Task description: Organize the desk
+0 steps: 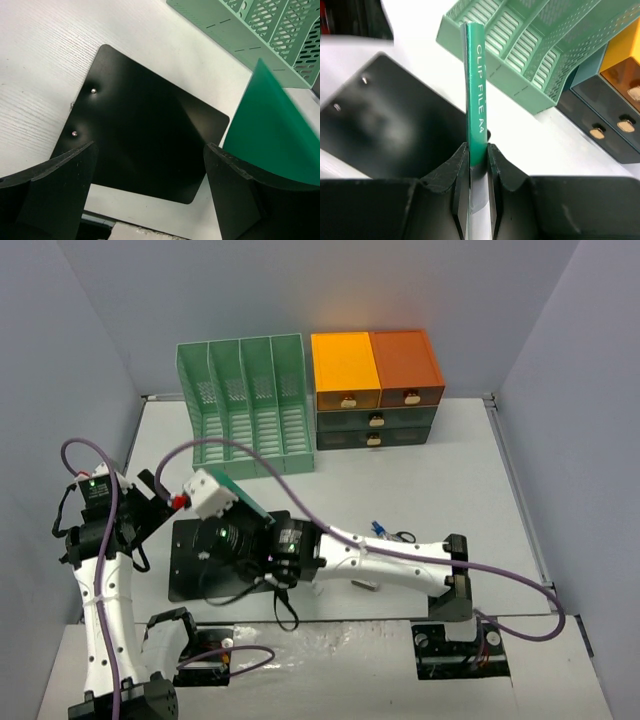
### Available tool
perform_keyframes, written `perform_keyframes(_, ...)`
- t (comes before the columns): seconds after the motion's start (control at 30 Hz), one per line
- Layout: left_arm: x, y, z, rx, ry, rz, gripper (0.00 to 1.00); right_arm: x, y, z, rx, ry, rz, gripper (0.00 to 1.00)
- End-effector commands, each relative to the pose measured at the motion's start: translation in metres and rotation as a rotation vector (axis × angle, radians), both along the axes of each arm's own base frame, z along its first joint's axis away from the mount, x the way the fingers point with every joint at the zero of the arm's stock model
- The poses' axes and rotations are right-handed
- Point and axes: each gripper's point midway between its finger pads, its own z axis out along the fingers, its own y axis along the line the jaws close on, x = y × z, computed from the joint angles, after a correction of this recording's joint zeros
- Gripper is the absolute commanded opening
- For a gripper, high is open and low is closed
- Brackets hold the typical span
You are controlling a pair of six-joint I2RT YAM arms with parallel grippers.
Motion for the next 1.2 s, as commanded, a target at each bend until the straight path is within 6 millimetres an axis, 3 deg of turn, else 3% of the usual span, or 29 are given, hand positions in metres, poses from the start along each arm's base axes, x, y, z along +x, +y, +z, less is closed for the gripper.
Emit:
perform_keyframes(0.0,0.003,-0.009,0.001,-0.058,-0.022,-0.008,0.84,0.02,-0.012,0.064,0.165,0.06,-0.001,0.0)
perform_keyframes(0.17,-0.001,-0.034,-0.013,-0.164,-0.019,-0.098,0.82,0.051,-0.026,0.085,0.265,0.114,-0.015,0.0)
perform_keyframes(0.3,-0.005,-0.042,-0.021,-0.193,-0.003,-0.124,0.82,0.067,-0.038,0.085,0.277,0.128,-0.026,0.0)
perform_keyframes(0.4,-0.01,-0.046,-0.028,-0.201,0.015,-0.137,0.82,0.08,-0.045,0.1,0.317,0.084,-0.038,0.0)
perform_keyframes(0.57,-0.018,-0.055,-0.045,-0.224,0.051,-0.166,0.81,0.106,-0.062,0.139,0.392,-0.044,-0.094,0.0)
perform_keyframes(0.77,-0.023,-0.066,-0.047,-0.248,0.071,-0.215,0.81,0.134,-0.085,0.185,0.492,-0.246,-0.168,0.0)
perform_keyframes(0.87,-0.023,-0.07,-0.046,-0.243,0.071,-0.246,0.81,0.152,-0.101,0.216,0.571,-0.383,-0.247,0.0)
perform_keyframes(1.17,-0.025,-0.078,-0.047,-0.246,0.078,-0.289,0.81,0.219,-0.118,0.226,0.713,-0.515,-0.334,0.0)
